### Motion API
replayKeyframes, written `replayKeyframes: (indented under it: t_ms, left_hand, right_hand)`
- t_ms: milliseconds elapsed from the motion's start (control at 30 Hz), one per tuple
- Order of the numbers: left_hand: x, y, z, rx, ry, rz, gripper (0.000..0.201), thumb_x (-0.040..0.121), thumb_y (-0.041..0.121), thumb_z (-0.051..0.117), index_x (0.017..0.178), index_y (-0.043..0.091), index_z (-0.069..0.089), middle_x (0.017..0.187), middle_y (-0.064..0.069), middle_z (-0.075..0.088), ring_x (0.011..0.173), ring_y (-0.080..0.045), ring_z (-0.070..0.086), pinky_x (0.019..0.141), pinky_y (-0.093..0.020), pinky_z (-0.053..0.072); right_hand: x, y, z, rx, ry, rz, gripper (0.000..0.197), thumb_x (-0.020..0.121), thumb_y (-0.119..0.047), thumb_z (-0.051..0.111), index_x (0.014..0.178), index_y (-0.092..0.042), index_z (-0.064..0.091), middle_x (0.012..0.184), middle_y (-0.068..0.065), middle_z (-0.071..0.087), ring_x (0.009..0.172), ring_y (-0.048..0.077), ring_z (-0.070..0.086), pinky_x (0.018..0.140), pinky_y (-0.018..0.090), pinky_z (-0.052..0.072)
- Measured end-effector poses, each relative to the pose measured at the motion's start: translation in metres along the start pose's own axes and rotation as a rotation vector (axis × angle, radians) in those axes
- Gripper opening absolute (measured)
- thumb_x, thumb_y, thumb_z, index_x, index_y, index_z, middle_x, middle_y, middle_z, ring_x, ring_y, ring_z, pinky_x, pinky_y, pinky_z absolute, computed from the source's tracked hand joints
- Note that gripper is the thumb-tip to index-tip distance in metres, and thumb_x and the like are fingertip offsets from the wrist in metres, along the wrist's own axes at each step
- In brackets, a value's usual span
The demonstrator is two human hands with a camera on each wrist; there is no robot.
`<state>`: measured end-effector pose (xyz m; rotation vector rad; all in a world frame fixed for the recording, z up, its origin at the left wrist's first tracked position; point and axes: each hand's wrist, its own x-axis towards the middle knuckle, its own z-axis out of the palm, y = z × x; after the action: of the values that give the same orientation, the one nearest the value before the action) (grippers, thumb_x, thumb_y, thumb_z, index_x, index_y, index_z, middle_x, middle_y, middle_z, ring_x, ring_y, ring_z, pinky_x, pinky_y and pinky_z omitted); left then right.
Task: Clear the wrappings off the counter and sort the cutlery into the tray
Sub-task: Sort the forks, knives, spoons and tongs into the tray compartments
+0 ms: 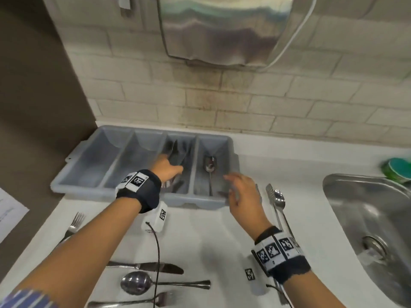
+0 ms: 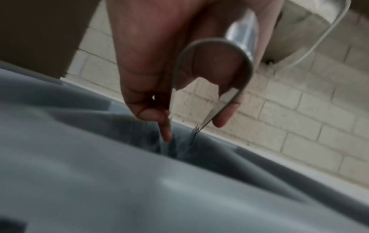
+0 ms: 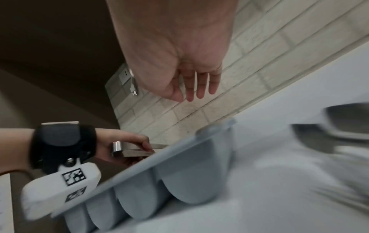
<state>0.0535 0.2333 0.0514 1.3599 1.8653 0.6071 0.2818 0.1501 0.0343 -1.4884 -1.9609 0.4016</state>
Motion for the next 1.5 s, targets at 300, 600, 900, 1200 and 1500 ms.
replayKeyframes:
  t_ms: [300,600,900,1200,1500]
  left_hand:
    - [0.037,-0.012,0.039,0.615,-0.150,0.045,0.049,0.080,0.031,0.058,0.118,0.000,0.057,0.118,-0.027,0.062,0.105,-0.038,0.061,0.093,-0.041,0.052]
    - [0.003,-0.005,0.028,0.479,0.103,0.138,0.049,0.080,0.023,0.062,0.124,0.002,0.052,0.122,-0.029,0.057,0.113,-0.043,0.053,0.099,-0.045,0.044]
    - [-0.123,0.058,0.071,0.012,0.331,0.670,0.024,0.082,0.001,0.054,0.101,0.013,0.061,0.106,-0.007,0.052,0.093,-0.020,0.048,0.086,-0.020,0.036]
    - [-0.150,0.079,0.245,0.377,-0.346,0.351,0.049,0.090,0.043,0.047,0.136,0.031,0.035,0.151,-0.014,0.017,0.126,-0.036,0.042,0.107,-0.043,0.040]
    - [-0.152,0.061,0.267,0.549,-0.393,0.188,0.055,0.081,0.025,0.062,0.130,0.019,0.036,0.134,-0.017,0.029,0.107,-0.034,0.052,0.087,-0.038,0.052]
  right_hand:
    - [-0.109,0.073,-0.033,-0.137,-0.108,0.401,0.028,0.077,-0.017,0.070,0.104,-0.011,0.065,0.103,0.006,0.062,0.093,0.023,0.060,0.081,0.027,0.047]
    - [-0.124,0.080,-0.011,-0.534,-0.396,0.442,0.030,0.034,-0.016,0.090,0.038,-0.014,0.060,0.047,-0.001,0.059,0.043,0.018,0.058,0.035,0.023,0.041]
    - [-0.136,0.076,-0.047,-0.083,-0.019,0.558,0.010,0.086,-0.017,0.056,0.077,-0.018,0.060,0.065,0.000,0.060,0.065,0.021,0.055,0.070,0.030,0.037]
    - [-0.181,0.094,-0.095,0.178,0.246,0.684,0.007,0.097,-0.025,0.039,0.095,-0.020,0.042,0.056,0.011,0.055,0.052,0.026,0.050,0.052,0.032,0.041]
    - [-0.207,0.114,-0.102,0.211,0.158,0.696,0.007,0.097,-0.021,0.040,0.096,-0.017,0.046,0.053,0.011,0.053,0.050,0.026,0.047,0.050,0.030,0.037]
